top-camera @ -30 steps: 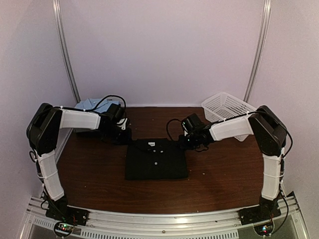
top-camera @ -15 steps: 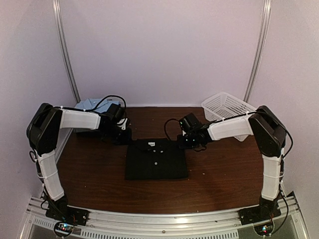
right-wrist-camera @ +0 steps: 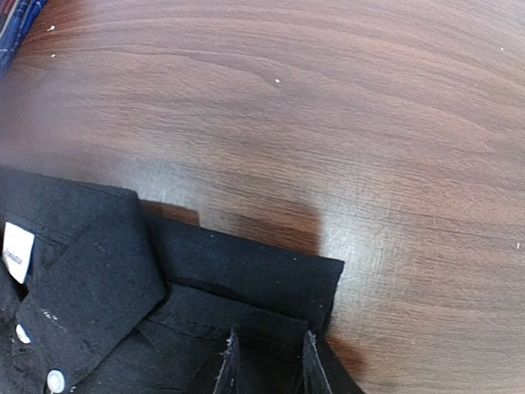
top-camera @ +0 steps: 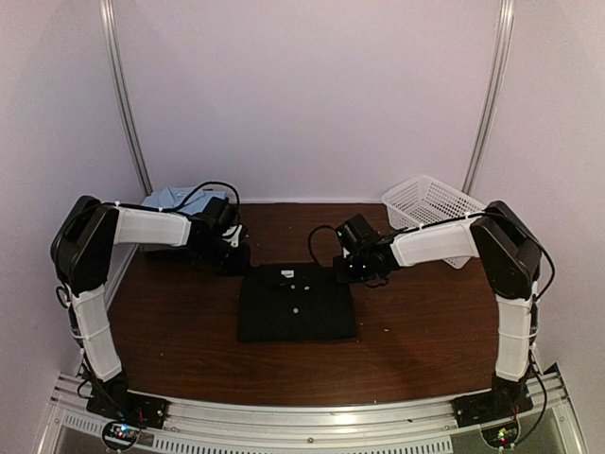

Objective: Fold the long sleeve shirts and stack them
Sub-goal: Adjust the square-folded shirt at the center of the board.

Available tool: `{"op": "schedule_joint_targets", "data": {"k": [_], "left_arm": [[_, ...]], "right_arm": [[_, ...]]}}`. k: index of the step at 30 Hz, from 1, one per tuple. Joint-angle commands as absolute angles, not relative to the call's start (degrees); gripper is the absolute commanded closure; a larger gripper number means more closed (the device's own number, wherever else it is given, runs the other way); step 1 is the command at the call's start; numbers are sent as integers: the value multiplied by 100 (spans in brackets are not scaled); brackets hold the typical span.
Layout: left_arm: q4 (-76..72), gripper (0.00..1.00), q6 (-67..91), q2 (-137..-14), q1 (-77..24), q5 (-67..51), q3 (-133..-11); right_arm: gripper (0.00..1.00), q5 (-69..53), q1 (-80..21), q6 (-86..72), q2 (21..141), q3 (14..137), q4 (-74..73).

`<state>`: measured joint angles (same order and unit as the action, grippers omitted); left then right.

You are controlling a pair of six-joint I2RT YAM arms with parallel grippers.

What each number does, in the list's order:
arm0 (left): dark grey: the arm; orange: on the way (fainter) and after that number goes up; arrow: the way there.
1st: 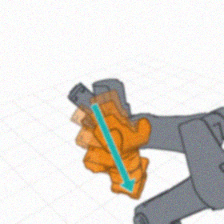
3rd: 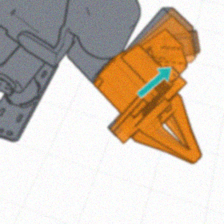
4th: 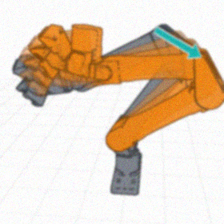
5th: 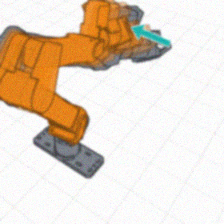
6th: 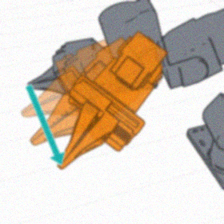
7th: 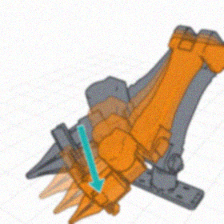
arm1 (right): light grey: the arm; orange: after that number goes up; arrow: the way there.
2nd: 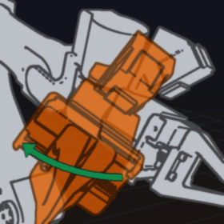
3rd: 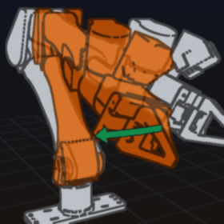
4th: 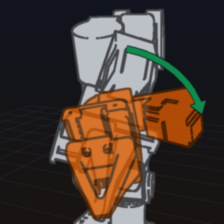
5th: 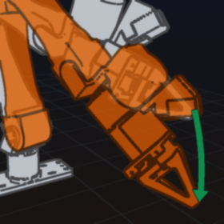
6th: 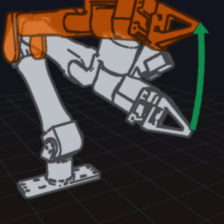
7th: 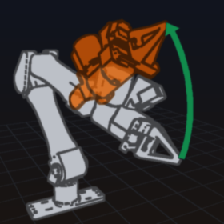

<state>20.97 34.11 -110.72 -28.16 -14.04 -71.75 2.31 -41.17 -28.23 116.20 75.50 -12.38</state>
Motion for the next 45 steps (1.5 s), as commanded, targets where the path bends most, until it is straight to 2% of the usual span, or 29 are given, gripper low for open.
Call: {"op": "schedule_joint_targets", "data": {"k": [1, 8, 15, 29, 45], "left_arm": [[1893, 92, 3340, -11156, -2829, -1493, -7294], [1884, 93, 3340, -11171, -2830, -1501, -7295], [1871, 93, 3339, -11180, -2839, -1512, -7304], [1869, 93, 3314, -11122, -2865, -1492, -7304], [1346, 94, 3236, -10876, -2883, -1551, -7164]], "right_arm": [[72, 523, -4136, -2750, 11728, 7680, -1396], [73, 463, -4136, -2766, 11779, 7699, -1377], [78, 505, -4152, -2745, 11624, 7686, -1414], [100, 604, -4236, -2740, 11396, 7666, -1522], [100, 889, -4245, -2912, 10829, 7172, -1507]]}}
